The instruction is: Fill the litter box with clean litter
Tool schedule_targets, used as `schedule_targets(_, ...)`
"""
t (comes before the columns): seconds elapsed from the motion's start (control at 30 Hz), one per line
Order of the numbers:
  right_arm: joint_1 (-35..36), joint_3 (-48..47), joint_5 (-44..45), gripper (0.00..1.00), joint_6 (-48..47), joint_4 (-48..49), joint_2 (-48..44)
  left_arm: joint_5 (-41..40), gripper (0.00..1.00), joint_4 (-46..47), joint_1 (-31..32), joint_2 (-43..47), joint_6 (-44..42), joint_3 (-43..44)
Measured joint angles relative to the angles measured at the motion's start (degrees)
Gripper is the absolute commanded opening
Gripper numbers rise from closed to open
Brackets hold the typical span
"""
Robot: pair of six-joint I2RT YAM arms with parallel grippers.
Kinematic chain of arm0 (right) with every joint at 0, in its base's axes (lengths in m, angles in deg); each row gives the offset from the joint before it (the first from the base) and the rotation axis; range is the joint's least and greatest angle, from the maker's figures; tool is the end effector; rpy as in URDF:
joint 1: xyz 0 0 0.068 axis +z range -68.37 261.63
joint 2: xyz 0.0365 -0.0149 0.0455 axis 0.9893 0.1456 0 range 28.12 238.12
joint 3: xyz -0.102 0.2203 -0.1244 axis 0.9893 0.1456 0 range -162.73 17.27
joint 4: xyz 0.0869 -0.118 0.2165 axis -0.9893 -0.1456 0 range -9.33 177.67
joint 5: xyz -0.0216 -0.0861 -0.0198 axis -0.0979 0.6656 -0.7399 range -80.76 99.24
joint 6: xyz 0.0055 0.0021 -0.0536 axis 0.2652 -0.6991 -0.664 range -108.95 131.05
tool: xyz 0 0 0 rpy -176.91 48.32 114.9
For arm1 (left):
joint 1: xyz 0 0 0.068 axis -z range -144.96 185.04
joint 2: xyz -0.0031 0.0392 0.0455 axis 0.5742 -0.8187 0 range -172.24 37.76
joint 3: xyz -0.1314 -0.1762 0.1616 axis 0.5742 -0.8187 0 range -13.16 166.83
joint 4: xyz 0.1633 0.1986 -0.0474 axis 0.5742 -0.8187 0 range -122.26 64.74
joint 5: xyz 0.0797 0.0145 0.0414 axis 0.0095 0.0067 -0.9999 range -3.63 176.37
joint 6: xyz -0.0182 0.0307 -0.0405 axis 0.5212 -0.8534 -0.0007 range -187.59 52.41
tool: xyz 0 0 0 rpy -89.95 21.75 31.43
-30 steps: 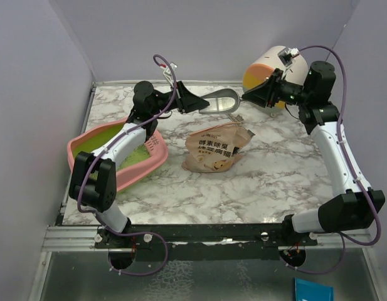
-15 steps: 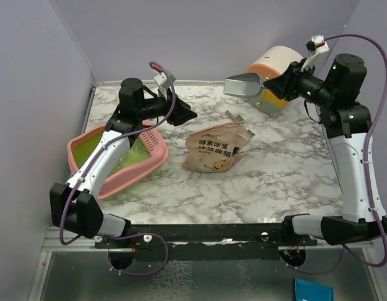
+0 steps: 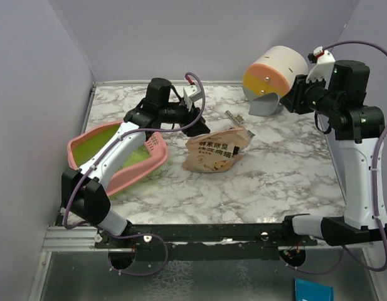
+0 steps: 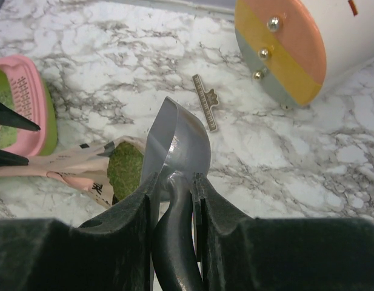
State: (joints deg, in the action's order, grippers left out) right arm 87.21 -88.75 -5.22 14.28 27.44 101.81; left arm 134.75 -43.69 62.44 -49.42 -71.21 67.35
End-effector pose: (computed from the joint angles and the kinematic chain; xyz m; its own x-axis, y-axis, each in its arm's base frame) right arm 0.2149 0.0300 0.4978 -0.4826 0.0077 -0.8758 -0.2870 0.9434 0.1664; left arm 0.2947 -0.1827 0.3669 -0.3185 0.2124 -0.9238 0.9287 0.2652 -0.2592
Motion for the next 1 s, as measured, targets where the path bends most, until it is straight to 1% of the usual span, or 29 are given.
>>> schedule_targets(0.2,0.5,3.0,0.2,0.01,-0.6,-3.0,-1.6,-1.4,0.52,-2.0,0.3,0.0,-2.2,0.4)
schedule_targets(0.43,3.9,6.0,-0.3,0.01,-0.7,-3.2,-3.1,-2.7,0.53,-3.7,0.5,0.9,-3.2,0.4)
schedule_targets(0.73,6.5,12.8,-0.6,0.01,-0.7,-2.9,-4.0,-2.8,0.53,-3.9,0.5,5.5,-3.5,0.4)
schedule_targets(1.0,7.5,15.3,-0.6,0.01,-0.7,-2.7,-4.0,-3.1,0.53,-6.0,2.4,4.6,-5.4,0.4)
